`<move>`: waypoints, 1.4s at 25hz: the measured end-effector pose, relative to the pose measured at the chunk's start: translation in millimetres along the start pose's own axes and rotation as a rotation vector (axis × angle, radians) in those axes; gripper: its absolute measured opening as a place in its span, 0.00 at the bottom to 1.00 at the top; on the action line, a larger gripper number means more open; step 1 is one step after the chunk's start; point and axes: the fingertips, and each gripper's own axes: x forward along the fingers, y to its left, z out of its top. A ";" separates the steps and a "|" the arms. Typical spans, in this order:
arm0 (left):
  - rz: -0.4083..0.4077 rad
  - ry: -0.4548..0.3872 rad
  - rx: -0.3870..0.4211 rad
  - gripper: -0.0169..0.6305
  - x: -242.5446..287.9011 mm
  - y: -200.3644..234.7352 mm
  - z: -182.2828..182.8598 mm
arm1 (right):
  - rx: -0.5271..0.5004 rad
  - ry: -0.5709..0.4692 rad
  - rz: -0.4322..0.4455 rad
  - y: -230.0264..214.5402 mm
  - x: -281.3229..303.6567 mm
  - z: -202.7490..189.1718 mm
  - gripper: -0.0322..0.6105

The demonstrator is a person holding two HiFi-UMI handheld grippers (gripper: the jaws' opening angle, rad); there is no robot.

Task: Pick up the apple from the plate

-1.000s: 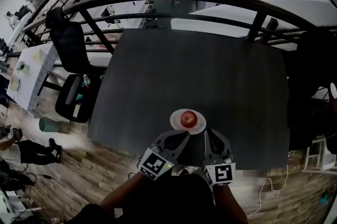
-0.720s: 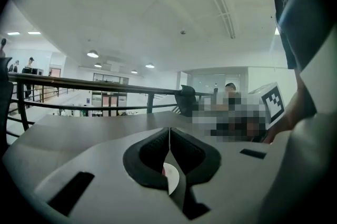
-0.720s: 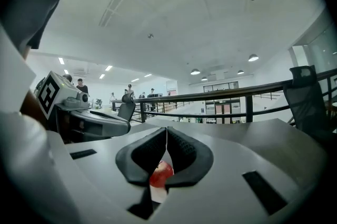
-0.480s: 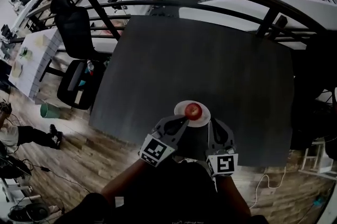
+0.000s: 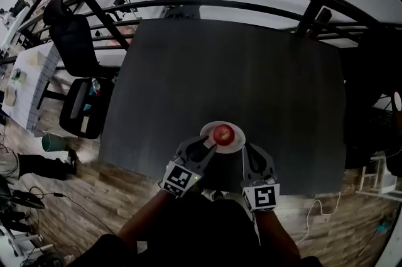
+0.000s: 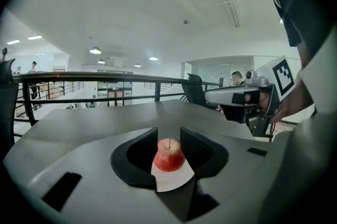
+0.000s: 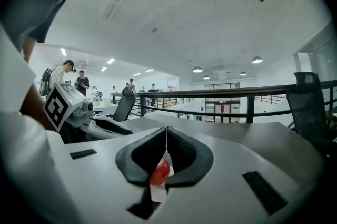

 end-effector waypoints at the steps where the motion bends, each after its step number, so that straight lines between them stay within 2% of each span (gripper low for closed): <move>1: -0.006 0.015 0.003 0.27 3.7 2.6 -5.9 | 0.000 0.002 -0.002 0.2 1.2 -1.5 0.09; 5: -0.043 0.087 -0.003 0.35 16.2 4.6 -26.1 | 0.032 -0.014 -0.019 3.0 4.3 1.2 0.09; 8: -0.077 0.121 0.030 0.51 28.6 -3.2 -37.4 | 0.030 -0.002 -0.026 0.2 -0.2 -2.4 0.09; 11: -0.101 0.162 0.065 0.58 46.8 -12.5 -45.9 | 0.042 -0.006 -0.057 -8.8 -6.6 -2.1 0.09; 15: -0.094 0.252 0.034 0.64 60.0 -8.2 -68.8 | 0.051 0.013 -0.070 -8.4 -7.0 -12.8 0.09; 19: -0.091 0.304 0.029 0.66 73.3 -6.4 -77.5 | 0.048 0.023 -0.081 -13.4 -9.0 -18.7 0.09; 25: -0.115 0.372 0.069 0.66 88.9 -7.5 -84.4 | 0.078 0.020 -0.121 -22.4 -18.0 -19.0 0.09; 31: -0.127 0.392 0.086 0.64 89.9 -4.8 -87.4 | 0.083 0.025 -0.134 -28.7 -20.0 -22.8 0.09; 35: -0.126 0.391 0.091 0.64 88.3 -3.9 -88.9 | 0.037 0.048 -0.115 -26.8 -21.6 -29.3 0.09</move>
